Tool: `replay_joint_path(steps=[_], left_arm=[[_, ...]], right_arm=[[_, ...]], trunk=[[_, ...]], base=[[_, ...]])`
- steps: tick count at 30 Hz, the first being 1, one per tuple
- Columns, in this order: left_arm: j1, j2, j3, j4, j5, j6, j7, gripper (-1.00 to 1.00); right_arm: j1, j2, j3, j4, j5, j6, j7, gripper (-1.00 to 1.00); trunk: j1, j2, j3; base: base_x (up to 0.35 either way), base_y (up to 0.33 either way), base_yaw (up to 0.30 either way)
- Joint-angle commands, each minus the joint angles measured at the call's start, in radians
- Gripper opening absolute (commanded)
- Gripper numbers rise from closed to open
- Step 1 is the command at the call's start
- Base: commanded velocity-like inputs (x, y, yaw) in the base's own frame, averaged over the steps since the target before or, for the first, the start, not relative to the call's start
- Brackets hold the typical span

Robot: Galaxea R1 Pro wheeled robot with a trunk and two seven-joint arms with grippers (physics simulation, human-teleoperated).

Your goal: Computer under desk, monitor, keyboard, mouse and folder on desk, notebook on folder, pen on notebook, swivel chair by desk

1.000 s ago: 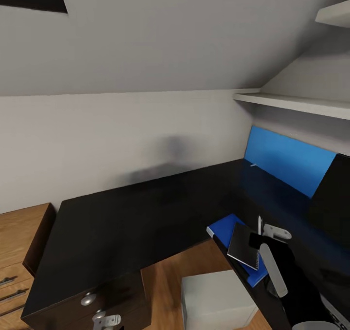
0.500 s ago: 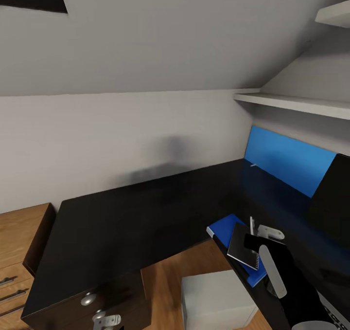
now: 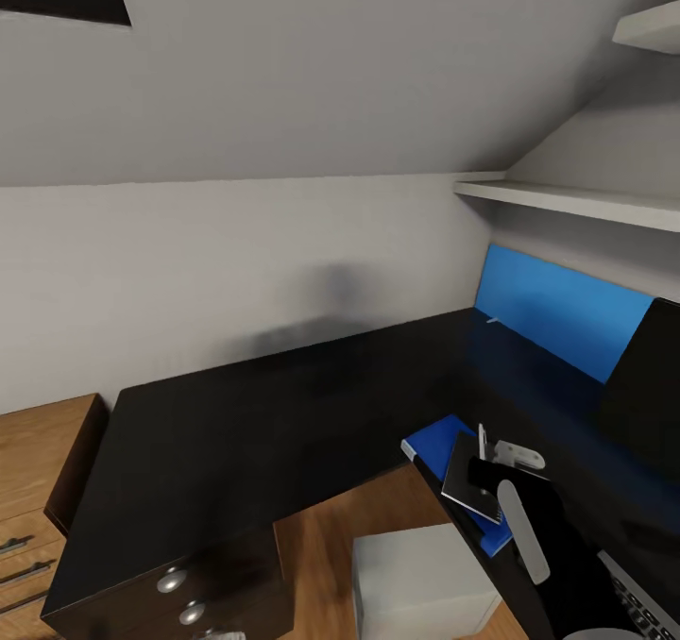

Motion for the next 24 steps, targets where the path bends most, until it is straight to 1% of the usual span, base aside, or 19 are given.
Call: replay_joint_path(steps=[1, 4, 12, 21, 24], left_arm=[[0.005, -0.007, 0.009, -0.003, -0.004, -0.001, -0.007, 1.00], [0.022, -0.024, 0.009, -0.003, -0.004, -0.001, -0.007, 1.00], [0.060, -0.027, 0.009, -0.003, -0.004, -0.001, -0.006, 1.00], [0.060, -0.027, 0.010, -0.003, -0.004, -0.001, -0.006, 1.00], [0.060, -0.027, 0.009, -0.003, -0.004, -0.001, -0.006, 1.00]], right_arm=[[0.000, 0.000, 0.002, -0.001, -0.012, 0.003, -0.008, -1.00], [0.001, 0.001, 0.004, -0.001, -0.012, 0.003, -0.006, -1.00], [0.001, 0.000, 0.004, -0.001, -0.011, 0.004, -0.004, -1.00], [0.001, 0.000, 0.004, -0.001, -0.011, 0.004, -0.005, -1.00], [0.001, 0.000, 0.004, -0.001, -0.011, 0.004, -0.005, -1.00]], trunk=[[0.000, -0.001, -0.001], [0.000, -0.001, -0.001], [0.000, -0.001, -0.001], [0.035, -0.064, -0.029], [0.035, -0.064, -0.029]], base=[[0.000, 0.000, 0.000], [0.000, 0.000, 0.000], [0.000, 0.000, 0.000], [0.000, 0.000, 0.000], [0.000, 0.000, 0.000]])
